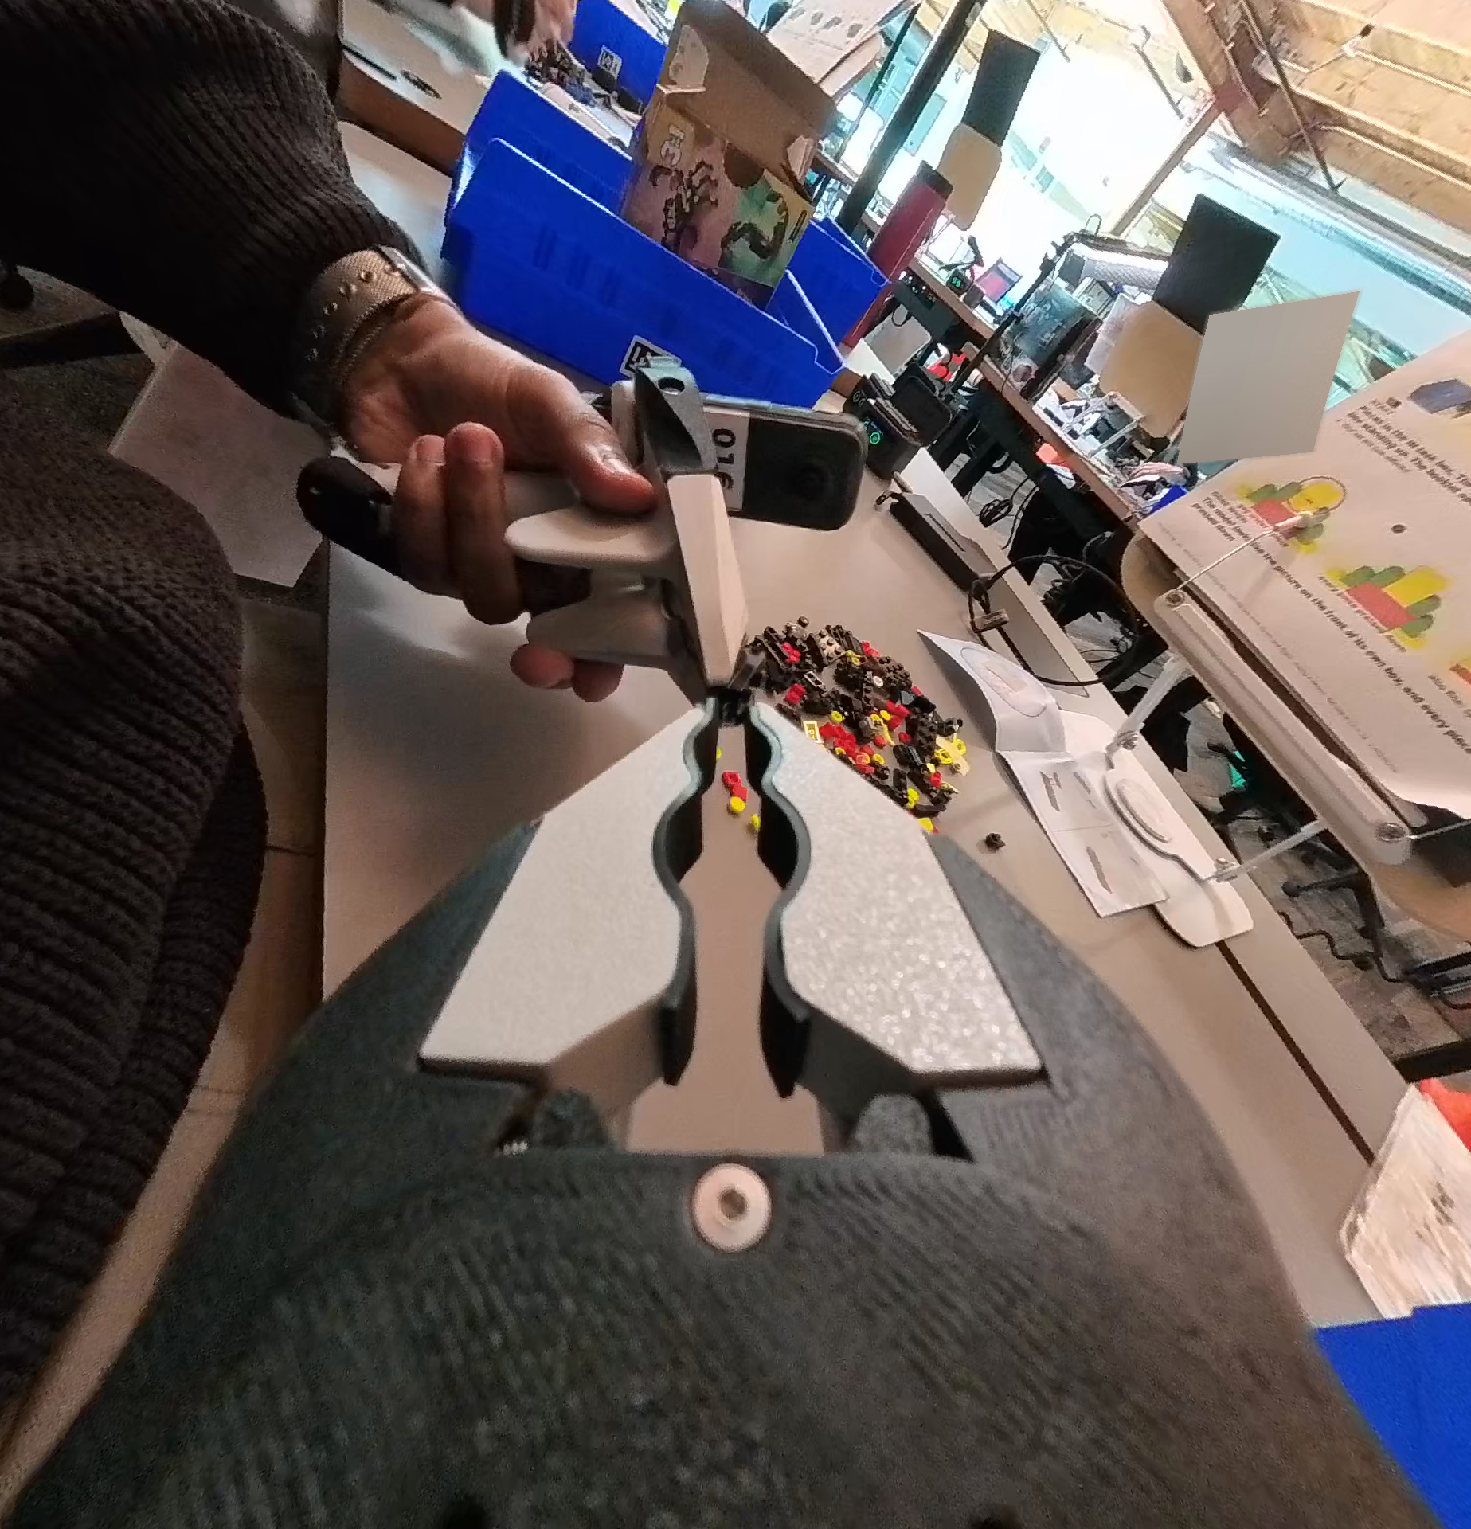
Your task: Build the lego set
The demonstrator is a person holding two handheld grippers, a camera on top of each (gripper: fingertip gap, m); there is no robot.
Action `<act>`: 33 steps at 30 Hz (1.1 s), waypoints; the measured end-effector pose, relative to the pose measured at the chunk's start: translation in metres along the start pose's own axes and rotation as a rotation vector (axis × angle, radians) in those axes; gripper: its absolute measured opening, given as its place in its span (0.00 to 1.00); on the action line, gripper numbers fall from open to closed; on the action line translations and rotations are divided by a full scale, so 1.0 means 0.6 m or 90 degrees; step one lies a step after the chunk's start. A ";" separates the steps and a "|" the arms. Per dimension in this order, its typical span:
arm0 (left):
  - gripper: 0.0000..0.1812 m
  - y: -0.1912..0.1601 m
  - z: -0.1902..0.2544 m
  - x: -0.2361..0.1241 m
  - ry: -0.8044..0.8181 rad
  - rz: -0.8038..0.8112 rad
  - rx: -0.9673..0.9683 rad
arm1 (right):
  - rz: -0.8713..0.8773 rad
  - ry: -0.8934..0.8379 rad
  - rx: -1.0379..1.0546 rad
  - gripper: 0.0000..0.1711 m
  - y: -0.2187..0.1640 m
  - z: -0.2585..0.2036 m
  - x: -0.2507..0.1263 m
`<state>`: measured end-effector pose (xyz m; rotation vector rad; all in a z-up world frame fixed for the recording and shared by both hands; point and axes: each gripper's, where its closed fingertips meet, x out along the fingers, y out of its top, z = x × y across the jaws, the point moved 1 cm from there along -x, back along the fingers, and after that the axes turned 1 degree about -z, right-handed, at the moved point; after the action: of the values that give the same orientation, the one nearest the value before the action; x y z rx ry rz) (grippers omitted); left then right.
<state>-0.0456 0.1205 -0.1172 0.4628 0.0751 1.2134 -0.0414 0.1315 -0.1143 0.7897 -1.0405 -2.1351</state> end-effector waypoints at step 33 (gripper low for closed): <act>0.02 -0.011 0.001 0.005 0.035 -0.046 0.046 | 0.011 0.041 0.011 0.02 -0.002 -0.006 -0.008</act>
<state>-0.0381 0.1213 -0.1186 0.4854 0.1822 1.1559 -0.0361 0.1338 -0.1161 0.8494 -1.0306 -2.0749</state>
